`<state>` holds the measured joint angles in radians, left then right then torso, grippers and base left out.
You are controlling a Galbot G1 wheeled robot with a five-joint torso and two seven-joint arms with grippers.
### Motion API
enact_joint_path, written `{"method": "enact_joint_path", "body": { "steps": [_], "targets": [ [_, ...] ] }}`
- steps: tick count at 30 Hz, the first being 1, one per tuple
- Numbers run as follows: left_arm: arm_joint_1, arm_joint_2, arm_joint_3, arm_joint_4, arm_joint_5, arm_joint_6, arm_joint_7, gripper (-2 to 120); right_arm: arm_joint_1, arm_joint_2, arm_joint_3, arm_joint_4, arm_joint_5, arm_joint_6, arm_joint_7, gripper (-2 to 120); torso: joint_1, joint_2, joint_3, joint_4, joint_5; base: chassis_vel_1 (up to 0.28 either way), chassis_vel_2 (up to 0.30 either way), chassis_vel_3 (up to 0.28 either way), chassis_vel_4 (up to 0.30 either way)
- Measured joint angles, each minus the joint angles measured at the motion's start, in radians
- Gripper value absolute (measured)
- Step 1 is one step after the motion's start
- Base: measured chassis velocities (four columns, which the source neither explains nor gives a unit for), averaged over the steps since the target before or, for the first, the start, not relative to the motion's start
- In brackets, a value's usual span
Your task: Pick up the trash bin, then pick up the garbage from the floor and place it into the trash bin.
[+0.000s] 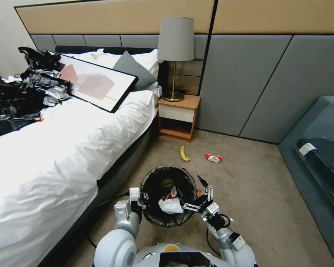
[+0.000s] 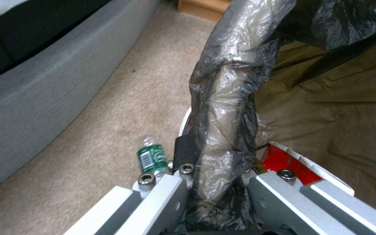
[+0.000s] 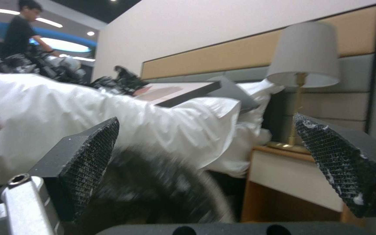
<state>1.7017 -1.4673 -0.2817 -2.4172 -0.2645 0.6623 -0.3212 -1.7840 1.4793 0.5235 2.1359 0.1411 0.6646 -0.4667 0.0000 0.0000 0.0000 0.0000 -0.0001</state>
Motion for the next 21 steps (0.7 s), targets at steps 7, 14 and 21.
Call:
{"method": "enact_joint_path", "body": {
  "steps": [7, 14, 21],
  "targets": [
    [0.000, 0.002, -0.023, 0.010, 0.014, -0.012, 0.006, 0, -0.056, 0.045, 0.033, 0.076, -0.052, -0.002, 0.197, 100, 0.000, 0.000, 0.000, -0.0001, 0.0000, 0.000, 0.000, 0.000, 0.000],
    [-0.003, 0.002, -0.042, 0.010, 0.028, -0.022, 0.012, 0, -0.098, 0.108, 0.049, 0.111, -0.055, -0.008, 0.288, 100, 0.000, 0.000, 0.000, -0.0001, 0.0000, 0.000, 0.000, 0.000, 0.000],
    [-0.004, 0.005, -0.056, 0.008, 0.027, -0.026, 0.012, 0, -0.110, 0.127, 0.076, 0.108, -0.057, -0.005, 0.312, 100, 0.000, 0.000, 0.000, 0.0000, 0.0000, 0.000, 0.000, 0.000, 0.000]
  ]
}}
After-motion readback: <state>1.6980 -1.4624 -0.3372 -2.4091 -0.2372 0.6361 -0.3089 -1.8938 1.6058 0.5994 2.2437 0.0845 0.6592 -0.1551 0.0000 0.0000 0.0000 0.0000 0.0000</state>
